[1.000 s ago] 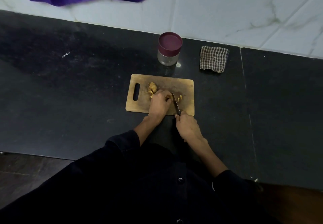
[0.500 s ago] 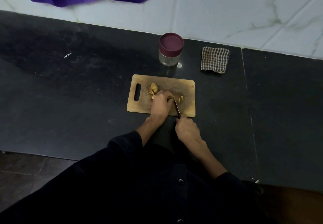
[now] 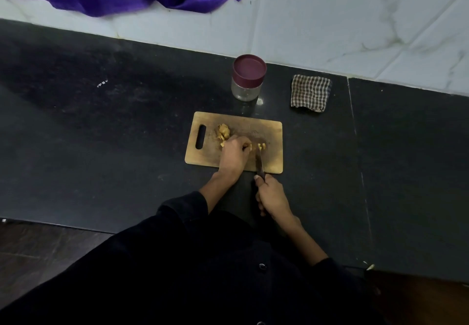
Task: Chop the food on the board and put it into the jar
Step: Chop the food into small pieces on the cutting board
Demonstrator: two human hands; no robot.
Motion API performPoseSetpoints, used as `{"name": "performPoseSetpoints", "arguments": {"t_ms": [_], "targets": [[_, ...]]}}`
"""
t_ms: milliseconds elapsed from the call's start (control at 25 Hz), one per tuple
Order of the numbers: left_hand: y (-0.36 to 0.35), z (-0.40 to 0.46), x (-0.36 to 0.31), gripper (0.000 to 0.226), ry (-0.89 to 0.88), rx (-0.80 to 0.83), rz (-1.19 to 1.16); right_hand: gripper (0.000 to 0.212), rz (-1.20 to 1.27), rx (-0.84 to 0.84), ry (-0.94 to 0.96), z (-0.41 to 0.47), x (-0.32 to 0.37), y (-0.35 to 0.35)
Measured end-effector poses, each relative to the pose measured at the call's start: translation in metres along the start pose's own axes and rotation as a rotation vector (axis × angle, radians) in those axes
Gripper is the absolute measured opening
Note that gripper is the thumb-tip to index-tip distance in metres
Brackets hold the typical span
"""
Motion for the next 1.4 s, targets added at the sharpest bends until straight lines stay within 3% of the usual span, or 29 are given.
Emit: {"name": "performPoseSetpoints", "arguments": {"t_ms": [360,640,880,1000,1240,1400], "targets": [[0.002,0.000,0.005,0.031,0.003,0.039,-0.065,0.025,-0.056,-0.019,0.031,-0.001,0.000,0.010],[-0.001,0.002,0.010,0.029,0.051,0.041,-0.081,0.022,0.324,0.088,-0.112,-0.003,0.000,0.007],[-0.001,0.002,0.010,0.026,0.033,0.033,-0.061,0.022,0.436,0.200,-0.183,-0.010,-0.001,0.016],[-0.001,0.002,0.009,0.024,0.035,0.028,-0.053,0.023,0.305,0.118,-0.096,-0.004,-0.003,0.017],[-0.001,0.002,0.009,0.018,0.021,0.020,-0.046,0.028,-0.294,-0.053,0.165,0.010,0.008,0.008],[-0.001,0.003,0.006,0.016,0.024,0.010,-0.044,0.026,-0.427,-0.102,0.208,0.014,0.014,0.002]]}}
Point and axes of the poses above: each hand's wrist, its own z-axis towards the middle knuckle, its own y-axis out of the back of the hand, x = y × z, the point moved 1 cm from there along z, towards the middle knuckle, and after that the axes turned 1 degree about -x, right-handed, at the moved point
